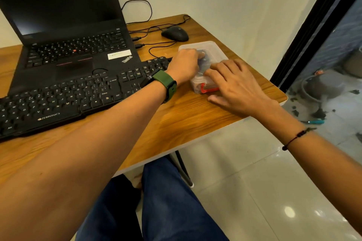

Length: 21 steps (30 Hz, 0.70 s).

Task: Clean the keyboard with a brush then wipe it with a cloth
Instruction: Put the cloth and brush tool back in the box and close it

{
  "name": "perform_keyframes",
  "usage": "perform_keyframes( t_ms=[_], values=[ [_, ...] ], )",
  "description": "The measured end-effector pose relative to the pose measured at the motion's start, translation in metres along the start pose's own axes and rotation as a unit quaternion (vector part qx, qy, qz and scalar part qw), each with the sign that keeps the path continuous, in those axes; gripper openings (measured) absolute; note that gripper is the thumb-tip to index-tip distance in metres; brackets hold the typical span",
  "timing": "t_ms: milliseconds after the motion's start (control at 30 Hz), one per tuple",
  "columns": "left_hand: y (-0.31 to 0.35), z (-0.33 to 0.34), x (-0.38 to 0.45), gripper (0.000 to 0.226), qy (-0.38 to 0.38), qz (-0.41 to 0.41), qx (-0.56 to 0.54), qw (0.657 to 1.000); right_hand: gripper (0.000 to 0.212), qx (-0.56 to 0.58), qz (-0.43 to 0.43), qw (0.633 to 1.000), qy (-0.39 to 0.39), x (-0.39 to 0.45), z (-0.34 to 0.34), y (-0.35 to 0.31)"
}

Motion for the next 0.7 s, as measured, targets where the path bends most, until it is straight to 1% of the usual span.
perform_keyframes(
  t_ms=[133,233,333,467,533,600,700],
  values=[
    [-0.003,0.003,0.003,0.041,-0.003,0.001,0.000,1.000,0.049,-0.033,-0.029,0.999,-0.002,0.005,0.000,0.003],
    [-0.006,0.005,0.006,0.042,-0.006,0.001,0.001,1.000,0.048,-0.041,-0.049,0.998,-0.007,0.005,0.001,0.002],
    [-0.008,0.008,0.009,0.041,-0.006,-0.001,0.011,1.000,0.046,-0.035,-0.059,0.998,0.013,0.001,-0.001,0.003],
    [-0.007,0.008,0.009,0.039,-0.005,0.005,0.021,1.000,0.037,0.020,-0.058,0.995,0.084,-0.002,-0.013,0.007],
    [-0.008,0.008,0.009,0.039,-0.003,0.007,0.022,1.000,0.034,0.052,-0.061,0.992,0.099,0.000,-0.019,0.010],
    [-0.007,0.008,0.009,0.039,0.000,0.011,0.024,1.000,0.032,0.099,-0.053,0.990,0.085,0.003,-0.020,0.016],
    [-0.007,0.008,0.008,0.040,0.004,0.010,0.020,1.000,0.023,0.167,-0.016,0.985,0.033,0.010,-0.015,0.024]
  ],
)
Point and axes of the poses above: each hand's wrist, its own x-axis towards the middle knuckle, its own z-axis out of the palm, y = z × x, the point moved 8 cm from there along x, towards the middle knuckle, and after that the axes turned 15 degrees about -x, right-handed, at the moved point
